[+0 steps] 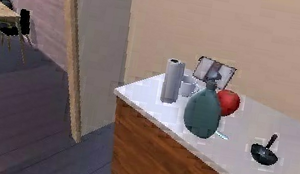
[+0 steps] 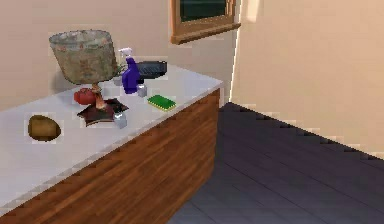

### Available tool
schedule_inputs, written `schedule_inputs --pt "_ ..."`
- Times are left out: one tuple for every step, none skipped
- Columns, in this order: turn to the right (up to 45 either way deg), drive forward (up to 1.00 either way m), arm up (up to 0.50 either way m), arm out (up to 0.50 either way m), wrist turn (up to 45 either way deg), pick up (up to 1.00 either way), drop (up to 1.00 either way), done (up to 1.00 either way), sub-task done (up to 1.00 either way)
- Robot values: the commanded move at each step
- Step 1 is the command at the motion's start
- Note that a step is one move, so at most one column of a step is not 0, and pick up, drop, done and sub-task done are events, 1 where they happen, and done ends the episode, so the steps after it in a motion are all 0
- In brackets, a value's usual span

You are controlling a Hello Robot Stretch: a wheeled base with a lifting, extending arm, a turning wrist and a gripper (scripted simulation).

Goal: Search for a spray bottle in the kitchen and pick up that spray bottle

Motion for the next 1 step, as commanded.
schedule_inputs --pt "-12.0 0.00 0.00 0.00 0.0 0.00 0.00 0.00 0.00"
